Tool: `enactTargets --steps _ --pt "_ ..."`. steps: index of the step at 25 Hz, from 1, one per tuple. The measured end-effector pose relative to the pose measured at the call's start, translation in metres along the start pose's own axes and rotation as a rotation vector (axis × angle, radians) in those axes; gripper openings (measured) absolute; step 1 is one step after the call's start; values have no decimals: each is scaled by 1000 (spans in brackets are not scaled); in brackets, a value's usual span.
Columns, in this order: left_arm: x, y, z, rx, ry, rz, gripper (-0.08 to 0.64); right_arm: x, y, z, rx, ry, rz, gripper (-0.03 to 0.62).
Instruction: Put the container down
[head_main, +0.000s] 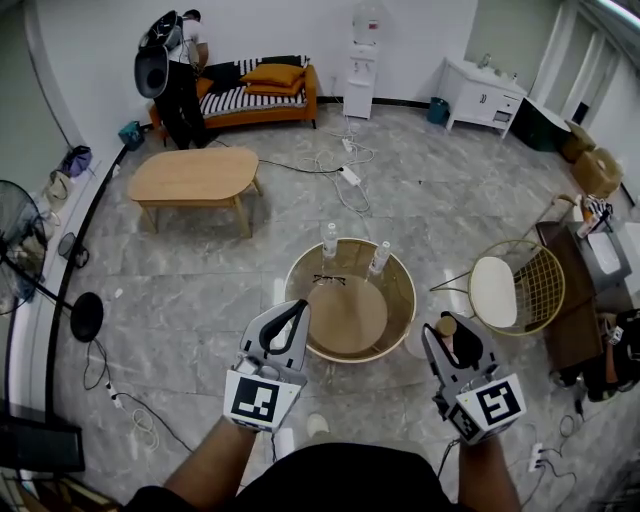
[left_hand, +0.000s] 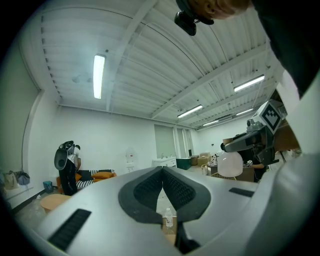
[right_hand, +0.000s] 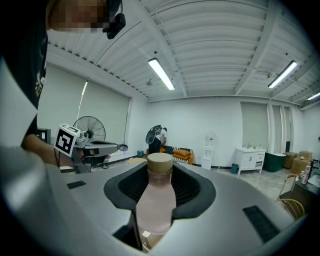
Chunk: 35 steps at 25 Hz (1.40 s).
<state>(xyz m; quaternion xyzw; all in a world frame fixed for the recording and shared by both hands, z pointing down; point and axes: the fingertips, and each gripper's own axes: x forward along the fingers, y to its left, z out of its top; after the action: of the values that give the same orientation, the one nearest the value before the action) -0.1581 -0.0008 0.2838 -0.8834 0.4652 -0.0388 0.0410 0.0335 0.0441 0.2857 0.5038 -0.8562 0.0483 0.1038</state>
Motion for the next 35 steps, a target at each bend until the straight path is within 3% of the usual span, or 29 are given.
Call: enactTargets --steps 4,14,35 --pt "-5 12 1 -26 -12 17 15 1 4 1 5 0 -21 153" --pt "8 16 -2 1 1 39 15 9 -13 0 24 -10 -27 153" --pt "73 29 -18 23 59 93 15 68 -69 -8 40 -6 61 153"
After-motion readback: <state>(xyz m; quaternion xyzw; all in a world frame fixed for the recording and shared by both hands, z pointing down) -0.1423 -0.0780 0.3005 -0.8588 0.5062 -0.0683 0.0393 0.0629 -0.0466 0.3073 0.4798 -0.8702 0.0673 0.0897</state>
